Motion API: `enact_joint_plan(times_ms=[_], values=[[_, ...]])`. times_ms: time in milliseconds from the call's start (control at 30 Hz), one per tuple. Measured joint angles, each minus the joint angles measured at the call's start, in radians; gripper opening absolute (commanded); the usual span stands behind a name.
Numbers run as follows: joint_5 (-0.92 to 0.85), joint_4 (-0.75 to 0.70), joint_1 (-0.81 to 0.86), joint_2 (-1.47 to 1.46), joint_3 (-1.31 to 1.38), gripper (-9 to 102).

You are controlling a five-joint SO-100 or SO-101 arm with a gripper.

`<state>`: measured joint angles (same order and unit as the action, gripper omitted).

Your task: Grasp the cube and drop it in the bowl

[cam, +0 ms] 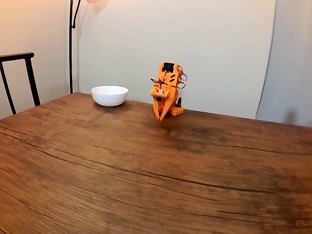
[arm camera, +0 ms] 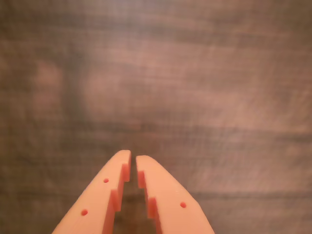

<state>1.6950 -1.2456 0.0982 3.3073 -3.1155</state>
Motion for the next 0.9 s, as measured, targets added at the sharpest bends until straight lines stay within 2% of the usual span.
enact_joint_plan(times_ms=[67,900], values=[[0.002,-0.048,0.000,0.021,0.002,0],[0.003,-0.051,0.002,0.021,0.005,0]])
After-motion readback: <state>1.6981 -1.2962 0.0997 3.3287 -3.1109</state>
